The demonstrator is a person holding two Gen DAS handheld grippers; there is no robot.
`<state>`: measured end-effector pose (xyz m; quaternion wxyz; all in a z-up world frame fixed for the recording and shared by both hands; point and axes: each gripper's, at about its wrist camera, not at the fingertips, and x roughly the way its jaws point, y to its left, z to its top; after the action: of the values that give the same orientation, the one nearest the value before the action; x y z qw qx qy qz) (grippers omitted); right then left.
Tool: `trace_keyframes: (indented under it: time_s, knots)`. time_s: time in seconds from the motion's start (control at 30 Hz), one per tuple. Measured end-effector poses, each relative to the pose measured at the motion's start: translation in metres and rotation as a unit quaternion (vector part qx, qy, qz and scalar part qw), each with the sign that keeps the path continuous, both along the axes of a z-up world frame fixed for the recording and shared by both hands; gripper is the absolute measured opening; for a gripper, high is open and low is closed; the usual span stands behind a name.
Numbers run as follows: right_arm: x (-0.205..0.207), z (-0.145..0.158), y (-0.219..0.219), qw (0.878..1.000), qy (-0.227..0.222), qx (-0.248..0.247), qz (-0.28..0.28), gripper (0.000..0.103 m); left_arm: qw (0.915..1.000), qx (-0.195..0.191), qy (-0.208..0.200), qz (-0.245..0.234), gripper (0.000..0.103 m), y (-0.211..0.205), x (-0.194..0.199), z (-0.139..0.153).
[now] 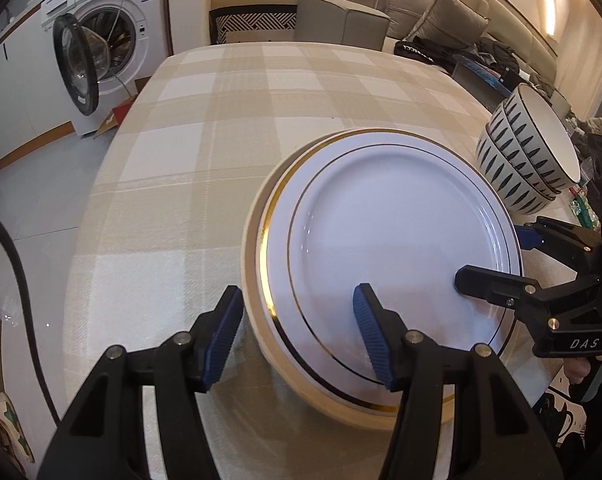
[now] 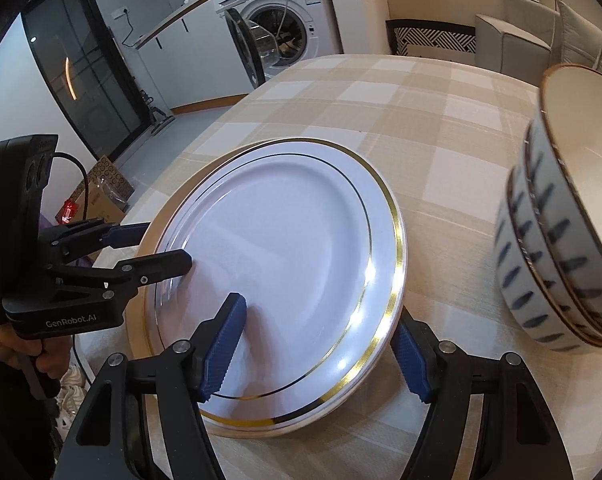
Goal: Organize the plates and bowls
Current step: 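Lower the white plate onto the cream plate and open the left gripper, then move the right tool to the blue-patterned bowl stack while the left tool approaches its other side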
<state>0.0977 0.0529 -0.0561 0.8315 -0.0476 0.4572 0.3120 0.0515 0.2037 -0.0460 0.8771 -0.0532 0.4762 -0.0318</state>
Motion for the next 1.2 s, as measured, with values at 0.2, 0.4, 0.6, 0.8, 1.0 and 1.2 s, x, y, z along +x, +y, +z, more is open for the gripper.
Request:
trace_keyframes:
  time_s: [0.2, 0.4, 0.6, 0.8, 1.0, 1.2]
  knots:
    - [-0.002, -0.003, -0.028, 1.000, 0.008, 0.001, -0.017, 0.072, 0.9997, -0.005, 0.003, -0.024, 0.057, -0.020, 0.010, -0.002]
    - [-0.003, -0.006, -0.036, 1.000, 0.014, 0.009, -0.018, 0.072, 0.9996, -0.008, 0.004, -0.028, 0.056, -0.020, 0.011, -0.002]
    - [-0.008, 0.001, -0.043, 1.000, 0.001, 0.001, -0.018, 0.079, 0.9997, 0.003, -0.003, -0.023, 0.058, -0.020, 0.004, 0.004]
    - [-0.023, 0.017, -0.054, 1.000, -0.014, 0.004, -0.011, 0.088, 0.9996, 0.009, -0.019, -0.018, 0.059, -0.020, -0.010, 0.017]
    - [-0.042, 0.036, -0.068, 0.999, -0.035, 0.016, -0.011, 0.096, 0.9989, 0.014, -0.042, -0.014, 0.078, -0.026, -0.024, 0.035]
    - [-0.061, 0.059, -0.095, 0.998, -0.057, 0.033, -0.021, 0.099, 0.9978, 0.009, -0.063, -0.015, 0.099, -0.040, -0.029, 0.052]
